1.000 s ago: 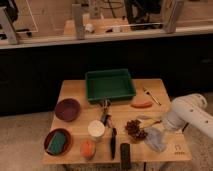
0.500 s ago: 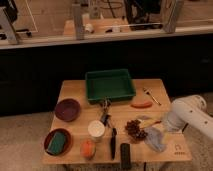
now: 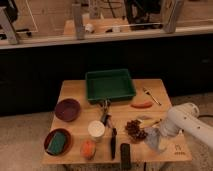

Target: Wipe purple bowl with towel

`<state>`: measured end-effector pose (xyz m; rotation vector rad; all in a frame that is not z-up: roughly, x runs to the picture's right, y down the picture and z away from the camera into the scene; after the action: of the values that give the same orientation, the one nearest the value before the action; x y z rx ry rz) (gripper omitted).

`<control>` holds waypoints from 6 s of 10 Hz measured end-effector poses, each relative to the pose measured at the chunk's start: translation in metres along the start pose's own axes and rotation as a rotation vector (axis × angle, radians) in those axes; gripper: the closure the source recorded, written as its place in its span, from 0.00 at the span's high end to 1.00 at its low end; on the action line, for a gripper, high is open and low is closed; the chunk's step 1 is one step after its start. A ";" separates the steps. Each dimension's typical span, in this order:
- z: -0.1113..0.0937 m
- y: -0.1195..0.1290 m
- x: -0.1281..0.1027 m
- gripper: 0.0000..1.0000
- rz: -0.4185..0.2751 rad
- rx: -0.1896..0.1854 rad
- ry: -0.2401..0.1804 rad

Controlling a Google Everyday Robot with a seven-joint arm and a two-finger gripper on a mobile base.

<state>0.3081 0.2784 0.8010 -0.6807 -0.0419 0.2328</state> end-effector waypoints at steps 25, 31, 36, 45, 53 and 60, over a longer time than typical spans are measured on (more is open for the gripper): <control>-0.111 -0.087 -0.136 0.00 -0.229 0.081 -0.145; -0.095 -0.093 -0.217 0.00 -0.377 0.042 -0.151; -0.095 -0.093 -0.221 0.00 -0.385 0.042 -0.158; -0.215 -0.046 -0.397 0.00 -0.791 0.075 -0.489; -0.168 -0.019 -0.551 0.00 -0.997 0.007 -0.325; -0.144 -0.029 -0.546 0.00 -0.952 0.002 -0.315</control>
<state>-0.2009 0.0443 0.7277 -0.5532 -0.6508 -0.5791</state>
